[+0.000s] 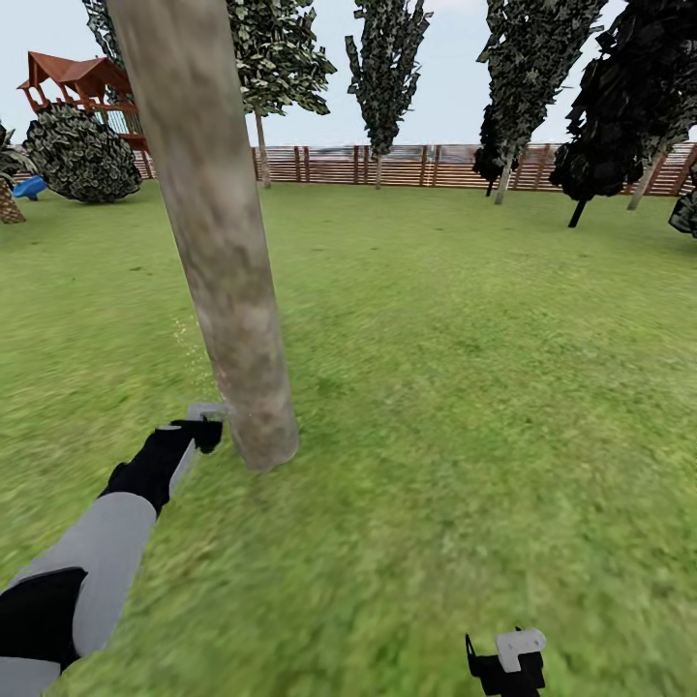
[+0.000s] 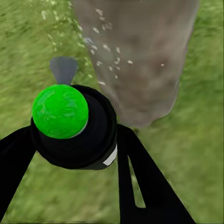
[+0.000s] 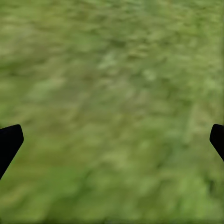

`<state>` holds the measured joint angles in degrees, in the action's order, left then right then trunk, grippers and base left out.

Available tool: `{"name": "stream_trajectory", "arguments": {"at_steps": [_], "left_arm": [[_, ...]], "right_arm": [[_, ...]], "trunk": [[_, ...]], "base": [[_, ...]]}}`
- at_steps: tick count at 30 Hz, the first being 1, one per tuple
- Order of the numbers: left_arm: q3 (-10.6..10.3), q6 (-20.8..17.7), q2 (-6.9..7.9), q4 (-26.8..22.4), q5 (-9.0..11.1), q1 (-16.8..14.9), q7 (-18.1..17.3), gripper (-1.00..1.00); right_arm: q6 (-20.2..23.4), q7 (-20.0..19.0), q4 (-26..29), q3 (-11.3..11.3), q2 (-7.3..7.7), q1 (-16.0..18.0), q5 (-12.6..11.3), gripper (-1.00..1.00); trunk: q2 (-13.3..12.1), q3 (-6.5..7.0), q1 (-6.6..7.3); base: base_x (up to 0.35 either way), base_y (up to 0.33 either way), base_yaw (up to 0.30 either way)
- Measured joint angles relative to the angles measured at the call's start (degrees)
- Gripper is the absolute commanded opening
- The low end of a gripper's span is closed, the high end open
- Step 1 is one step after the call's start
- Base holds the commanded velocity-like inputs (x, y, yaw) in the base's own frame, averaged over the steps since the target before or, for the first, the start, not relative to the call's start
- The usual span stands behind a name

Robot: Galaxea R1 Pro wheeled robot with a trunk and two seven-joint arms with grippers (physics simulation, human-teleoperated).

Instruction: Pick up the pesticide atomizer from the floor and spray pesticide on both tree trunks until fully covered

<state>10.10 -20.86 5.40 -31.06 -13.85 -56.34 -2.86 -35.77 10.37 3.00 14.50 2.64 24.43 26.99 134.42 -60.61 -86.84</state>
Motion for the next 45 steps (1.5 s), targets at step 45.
{"name": "stream_trajectory", "arguments": {"at_steps": [45], "left_arm": [[-4.4, -8.8, 2.78, -1.7, -0.7, -4.8, -10.1, -1.00]], "right_arm": [[0.0, 0.0, 0.0, -0.1, 0.07, 0.0, 0.0, 1.00]], "trunk": [[0.0, -0.01, 0.00]], "base": [[0.048, -0.036, 0.000]]}}
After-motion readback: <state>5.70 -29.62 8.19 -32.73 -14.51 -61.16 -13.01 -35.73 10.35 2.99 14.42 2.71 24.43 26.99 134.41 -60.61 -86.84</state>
